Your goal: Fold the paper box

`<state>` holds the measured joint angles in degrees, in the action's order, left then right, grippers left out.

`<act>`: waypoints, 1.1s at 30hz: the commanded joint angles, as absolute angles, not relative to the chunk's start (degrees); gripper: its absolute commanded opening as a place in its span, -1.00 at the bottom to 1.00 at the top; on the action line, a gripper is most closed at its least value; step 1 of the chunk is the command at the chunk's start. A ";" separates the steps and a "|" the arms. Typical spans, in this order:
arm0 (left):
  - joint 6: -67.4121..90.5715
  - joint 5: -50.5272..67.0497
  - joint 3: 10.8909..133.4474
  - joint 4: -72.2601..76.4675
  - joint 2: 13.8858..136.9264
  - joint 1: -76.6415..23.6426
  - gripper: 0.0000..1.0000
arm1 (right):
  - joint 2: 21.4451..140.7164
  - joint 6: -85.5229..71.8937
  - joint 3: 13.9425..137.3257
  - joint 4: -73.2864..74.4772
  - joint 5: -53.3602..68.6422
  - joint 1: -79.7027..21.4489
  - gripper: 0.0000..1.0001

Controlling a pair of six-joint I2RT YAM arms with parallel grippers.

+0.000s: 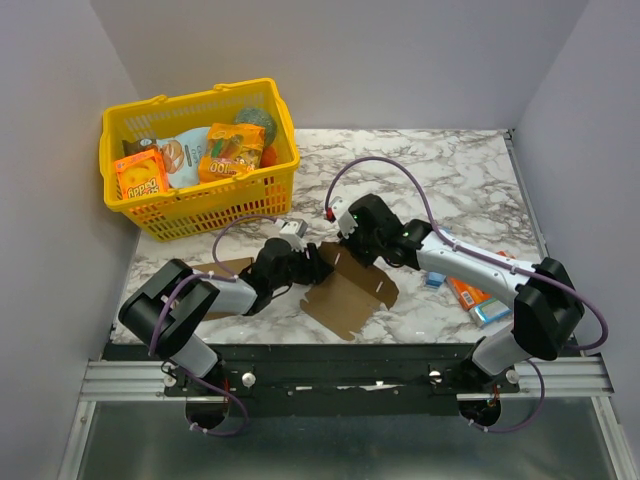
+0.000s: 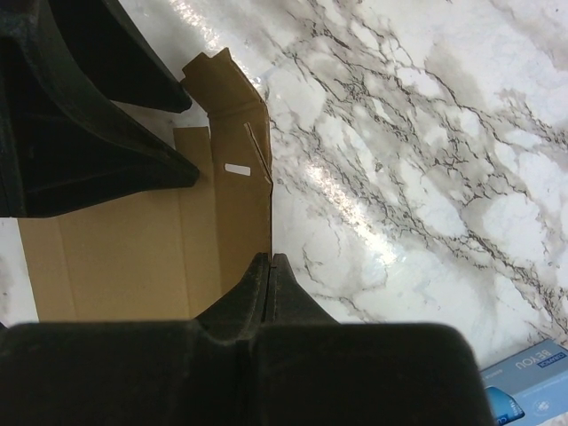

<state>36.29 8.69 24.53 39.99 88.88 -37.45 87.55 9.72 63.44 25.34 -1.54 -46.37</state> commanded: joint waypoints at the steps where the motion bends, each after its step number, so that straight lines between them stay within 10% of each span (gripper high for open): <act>1: 39.02 8.53 22.59 40.96 89.56 -37.88 0.20 | 88.15 9.41 64.34 24.70 -0.35 -46.23 -0.99; 18: 34.46 1.42 28.03 34.37 91.32 -44.02 -0.28 | 89.12 8.26 64.42 24.52 2.02 -46.23 -0.99; 33: 33.57 2.72 29.80 37.18 93.16 -48.87 -0.31 | 89.56 7.56 62.50 22.77 1.85 -46.32 -0.99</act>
